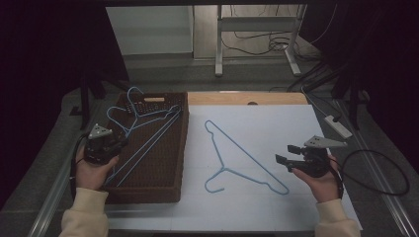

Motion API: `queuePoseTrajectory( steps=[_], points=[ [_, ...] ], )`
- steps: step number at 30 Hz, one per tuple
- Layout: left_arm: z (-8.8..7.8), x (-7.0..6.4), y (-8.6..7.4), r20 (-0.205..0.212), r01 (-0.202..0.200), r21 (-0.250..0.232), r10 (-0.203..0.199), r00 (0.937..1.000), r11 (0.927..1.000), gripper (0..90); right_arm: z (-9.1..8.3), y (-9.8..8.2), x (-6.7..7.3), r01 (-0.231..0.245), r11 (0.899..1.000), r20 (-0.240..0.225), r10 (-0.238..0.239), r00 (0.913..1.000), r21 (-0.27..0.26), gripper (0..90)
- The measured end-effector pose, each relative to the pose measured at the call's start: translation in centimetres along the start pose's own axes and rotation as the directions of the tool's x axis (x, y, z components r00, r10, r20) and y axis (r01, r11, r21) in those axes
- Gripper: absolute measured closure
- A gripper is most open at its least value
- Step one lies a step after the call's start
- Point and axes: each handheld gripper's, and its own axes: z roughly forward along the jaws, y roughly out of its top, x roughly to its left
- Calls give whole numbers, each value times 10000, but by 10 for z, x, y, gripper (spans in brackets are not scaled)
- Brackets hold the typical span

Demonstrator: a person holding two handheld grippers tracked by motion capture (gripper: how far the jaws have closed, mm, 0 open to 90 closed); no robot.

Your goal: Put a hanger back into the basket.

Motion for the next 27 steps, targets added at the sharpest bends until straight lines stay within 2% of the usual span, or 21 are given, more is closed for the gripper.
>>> queuePoseTrajectory(
  steps=[8,11,13,16,21,27],
  points=[
    [11,1,1,-111,-64,823,73,9999,9966,871,2,0,1,33,10000,-44,-33,10000,74,343],
    [15,2,3,-335,-3,1192,43,9994,9929,870,3,0,2,41,10000,-60,-41,10000,68,343],
    [18,3,4,-495,-45,1614,127,9987,9869,868,3,0,2,44,10000,-69,-43,10000,82,343],
    [25,3,4,-706,-70,2310,239,9972,9729,866,3,0,2,31,10000,-78,-31,10000,87,343],
    [33,7,5,-990,-62,3092,387,9943,9510,864,4,0,2,55,9999,-86,-54,9999,114,343],
    [38,11,5,-1209,110,3406,322,9921,9401,863,5,-1,1,49,9999,-128,-47,9999,164,342]
  ],
)
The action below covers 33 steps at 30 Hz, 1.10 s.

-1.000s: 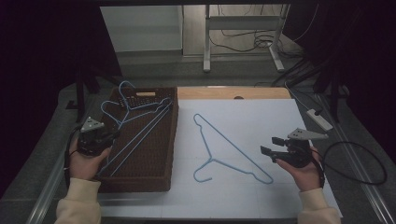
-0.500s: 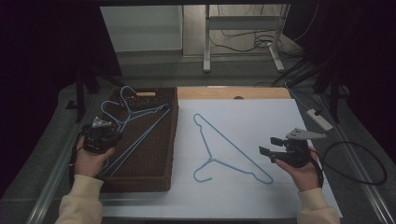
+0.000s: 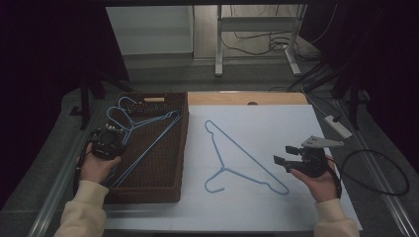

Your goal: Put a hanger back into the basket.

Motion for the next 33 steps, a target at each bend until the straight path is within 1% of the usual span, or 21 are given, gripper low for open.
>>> queuePoseTrajectory(
  steps=[6,7,8,9,10,11,12,13,14,15,16,19,21,22,25,26,27,30,31,32,33],
  points=[
    [3,0,-1,-42,-39,239,40,10000,9997,848,2,-1,0,-34,9999,-21,34,10000,124,340],
    [3,0,-1,-152,-76,193,79,9999,9998,839,2,-1,0,-8,9999,-12,8,10000,127,340],
    [1,0,0,-435,-105,36,106,9990,9999,766,2,-1,0,-7,10000,-14,7,10000,99,340],
    [1,0,0,-435,-105,36,106,9990,9999,731,2,-1,0,-7,10000,-14,7,10000,99,340],
    [0,0,0,-628,-160,-181,149,9979,9997,731,2,-1,0,-31,9999,-16,31,10000,97,340],
    [-2,0,0,-643,-153,-309,133,9978,9994,667,1,-1,0,-43,10000,-13,43,10000,81,340],
    [-4,0,0,-622,-195,-529,162,9979,9984,636,1,-1,0,-35,10000,-5,35,10000,90,340],
    [-6,-1,-1,-563,-188,-779,144,9983,9968,553,0,-1,-1,-45,10000,5,45,10000,60,340],
    [-8,-2,-1,-530,-213,-914,165,9985,9956,553,0,-1,-1,-45,10000,5,45,10000,60,340],
    [-12,-3,-2,-379,-225,-1283,177,9991,9915,526,0,-1,-1,-43,10000,10,43,10000,52,340],
    [-16,-4,-3,-308,-274,-1511,230,9993,9881,489,0,-1,-1,-63,10000,12,63,10000,54,340],
    [-26,-9,-5,111,-368,-2124,400,9991,9765,440,0,-1,-1,-40,10000,14,40,10000,71,340],
    [-34,-13,-6,504,-345,-2632,494,9975,9641,419,1,-1,0,-44,10000,1,44,10000,72,340],
    [-41,-16,-7,685,-414,-2980,646,9956,9537,410,1,-1,0,-38,10000,0,38,10000,91,340],
    [-52,-24,-9,1231,-380,-3650,887,9884,9302,393,2,-1,0,8,9999,-17,-8,10000,110,340],
    [-52,-24,-9,1231,-380,-3650,887,9884,9302,388,2,-1,0,12,9999,-21,-12,10000,108,340],
    [-58,-28,-11,1505,-381,-4013,1070,9828,9151,386,2,-1,0,-24,9999,-41,24,10000,98,340],
    [-64,-33,-14,1842,-273,-4408,1202,9755,8972,381,2,-1,-2,-20,9999,-58,21,10000,110,338],
    [-64,-33,-14,1842,-273,-4408,1202,9755,8972,380,2,-2,-2,-25,10000,-76,26,10000,78,338],
    [-67,-36,-17,1995,-241,-4594,1296,9713,8879,378,2,-2,-2,-24,10000,-92,25,10000,79,338],
    [-69,-37,-19,2065,-224,-4676,1338,9693,8836,378,2,-2,-2,-27,10000,-109,28,9999,87,337]
  ],
)
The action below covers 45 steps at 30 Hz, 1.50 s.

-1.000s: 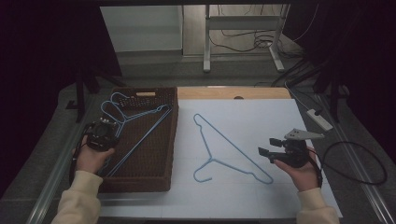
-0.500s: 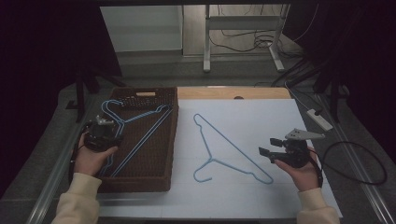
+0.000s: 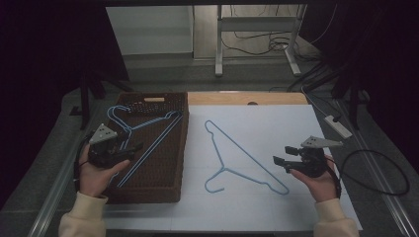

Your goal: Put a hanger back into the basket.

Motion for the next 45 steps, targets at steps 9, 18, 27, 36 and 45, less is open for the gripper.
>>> queuePoseTrajectory(
  steps=[9,18,27,36,45],
  points=[
    [-10,-15,-4,676,-187,-433,216,9975,9989,357,-2,-2,0,53,10000,-47,-54,10000,-37,337],
    [-9,-26,-12,1192,-323,-657,399,9921,9973,350,-2,-3,2,122,9999,-69,-122,9999,-16,336],
    [-3,-35,-16,1271,-528,-533,592,9901,9972,347,2,-3,8,499,9985,-45,-498,9988,219,334],
    [4,-47,-17,1446,-795,-353,838,9859,9962,343,5,-4,13,806,9956,28,-808,9967,468,334],
    [5,-50,-18,1516,-871,-401,922,9841,9954,340,12,-2,23,1309,9840,-118,-1304,9914,1205,340]
  ],
)
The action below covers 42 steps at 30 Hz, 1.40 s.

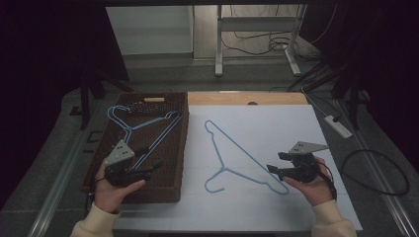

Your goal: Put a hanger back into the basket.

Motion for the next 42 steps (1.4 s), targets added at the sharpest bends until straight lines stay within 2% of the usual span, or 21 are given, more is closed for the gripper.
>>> queuePoseTrajectory(
  steps=[1,4,6,11,16,23,26,27,30,36,40,41,42],
  points=[
    [1,0,0,23,-29,40,28,10000,10000,339,4,1,3,192,9991,-129,-187,9997,375,340],
    [2,-1,-1,100,-125,19,125,9999,9999,336,10,2,7,485,9951,-360,-455,9983,866,340],
    [3,-1,-1,145,-149,-11,149,9998,9999,335,12,3,8,532,9938,-416,-494,9979,973,340],
    [4,0,-1,222,-167,-38,168,9996,9999,334,30,11,16,1004,9794,-896,-857,9923,1750,333],
    [5,0,-2,275,-203,-2,203,9994,9998,334,45,18,25,1431,9622,-1133,-1194,9864,2316,317],
    [6,-2,0,279,-255,1,255,9993,9997,333,65,28,36,1885,9316,-1625,-1434,9762,3107,329],
    [7,-3,0,269,-270,1,270,9993,9996,333,72,31,39,2005,9219,-1675,-1516,9742,3316,340],
    [7,-4,0,267,-284,31,283,9992,9996,333,76,34,40,2139,9148,-1696,-1637,9718,3426,355],
    [9,-5,-1,250,-299,91,297,9992,9995,334,82,38,42,2283,9066,-1722,-1767,9691,3549,385],
    [12,-7,-1,274,-313,158,309,9991,9994,333,97,46,48,2835,8702,-1925,-2222,9558,4030,430],
    [13,-7,-3,247,-316,215,310,9992,9993,333,104,48,46,2860,8604,-2028,-2178,9547,4219,460],
    [13,-7,-3,232,-320,236,315,9992,9992,333,107,47,45,2949,8505,-2070,-2242,9523,4355,474],
    [13,-7,-3,226,-340,259,334,9992,9991,333,108,47,45,2969,8460,-2088,-2248,9518,4429,483]
  ],
)
